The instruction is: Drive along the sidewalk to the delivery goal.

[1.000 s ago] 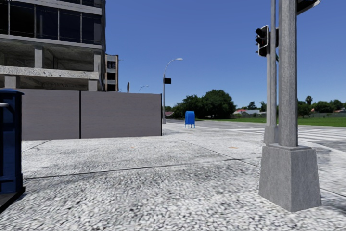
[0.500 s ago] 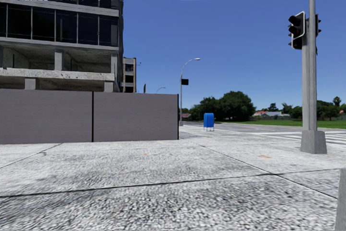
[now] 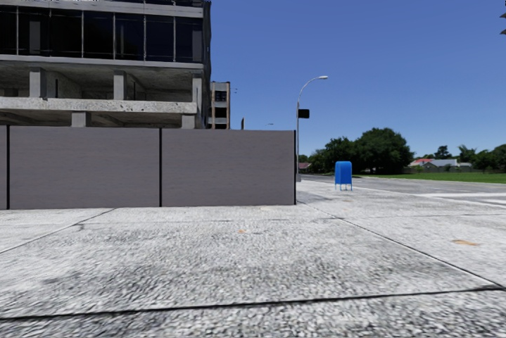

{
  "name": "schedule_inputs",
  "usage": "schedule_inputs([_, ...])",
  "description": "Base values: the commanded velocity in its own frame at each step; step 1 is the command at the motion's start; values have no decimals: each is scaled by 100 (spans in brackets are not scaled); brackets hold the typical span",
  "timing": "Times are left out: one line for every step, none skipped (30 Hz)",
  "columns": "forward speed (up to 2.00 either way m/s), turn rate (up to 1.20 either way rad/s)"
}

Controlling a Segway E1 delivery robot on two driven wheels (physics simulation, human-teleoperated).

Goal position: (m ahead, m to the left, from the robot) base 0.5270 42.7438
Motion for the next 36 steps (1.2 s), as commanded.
schedule_inputs([133,42])
schedule_inputs([133,42])
schedule_inputs([133,42])
schedule_inputs([133,42])
schedule_inputs([133,42])
schedule_inputs([133,42])
schedule_inputs([133,42])
schedule_inputs([134,42])
schedule_inputs([134,42])
schedule_inputs([134,42])
schedule_inputs([134,42])
schedule_inputs([134,42])
schedule_inputs([134,38])
schedule_inputs([135,37])
schedule_inputs([135,37])
schedule_inputs([135,36])
schedule_inputs([136,36])
schedule_inputs([136,41])
schedule_inputs([136,41])
schedule_inputs([137,51])
schedule_inputs([138,57])
schedule_inputs([138,62])
schedule_inputs([138,66])
schedule_inputs([138,66])
schedule_inputs([138,67])
schedule_inputs([138,67])
schedule_inputs([138,67])
schedule_inputs([138,67])
schedule_inputs([138,68])
schedule_inputs([138,68])
schedule_inputs([138,74])
schedule_inputs([138,76])
schedule_inputs([138,77])
schedule_inputs([138,77])
schedule_inputs([138,77])
schedule_inputs([138,77])
